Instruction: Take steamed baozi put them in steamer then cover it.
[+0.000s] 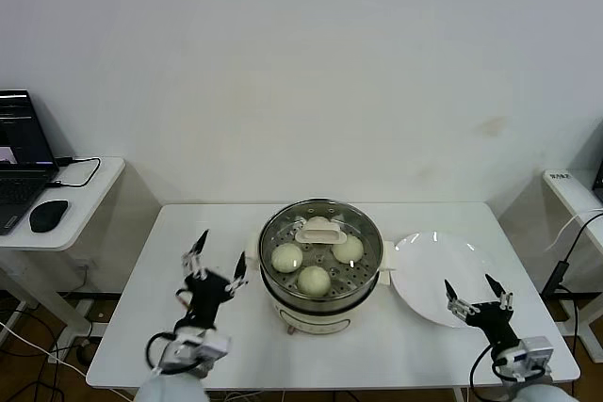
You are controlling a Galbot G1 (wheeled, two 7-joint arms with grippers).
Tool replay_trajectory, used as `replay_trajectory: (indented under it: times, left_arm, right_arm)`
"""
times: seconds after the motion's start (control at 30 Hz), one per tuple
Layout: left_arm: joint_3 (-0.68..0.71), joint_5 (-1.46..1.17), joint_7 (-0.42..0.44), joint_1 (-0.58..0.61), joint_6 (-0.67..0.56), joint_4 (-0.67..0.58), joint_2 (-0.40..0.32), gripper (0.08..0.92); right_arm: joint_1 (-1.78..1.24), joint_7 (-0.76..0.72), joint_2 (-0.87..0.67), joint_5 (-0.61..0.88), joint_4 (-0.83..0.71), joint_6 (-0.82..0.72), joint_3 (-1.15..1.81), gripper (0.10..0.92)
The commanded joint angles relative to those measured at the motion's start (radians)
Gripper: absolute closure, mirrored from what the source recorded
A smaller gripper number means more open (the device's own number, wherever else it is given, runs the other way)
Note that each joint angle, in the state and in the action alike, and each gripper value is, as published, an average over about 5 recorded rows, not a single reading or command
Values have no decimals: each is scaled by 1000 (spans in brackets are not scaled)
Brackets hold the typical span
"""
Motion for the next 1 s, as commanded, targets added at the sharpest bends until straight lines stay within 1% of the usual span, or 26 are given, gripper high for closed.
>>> replay_trajectory:
  times: [0.03, 0.17, 0.33, 0.57, 1.0]
  left_arm:
    - [-181, -474, -122, 242, -148, 107, 5, 177]
    - [-168, -476, -114, 274, -147, 77, -19, 177]
    - [-165, -477, -95, 280, -129, 52, -38, 177]
    - [-184, -465, -89, 275, -93, 50, -50, 177]
    - [-221, -458, -78, 313, -114, 8, -64, 177]
  right_arm:
    - [-83, -14, -13, 8, 82, -4, -36, 203]
    - [-81, 6, -19, 15, 91, -34, -42, 203]
    - [-84, 17, -21, 16, 97, -61, -36, 203]
    - [-87, 22, -32, 20, 98, -67, -41, 203]
    - [-56, 3, -30, 13, 87, -67, -44, 203]
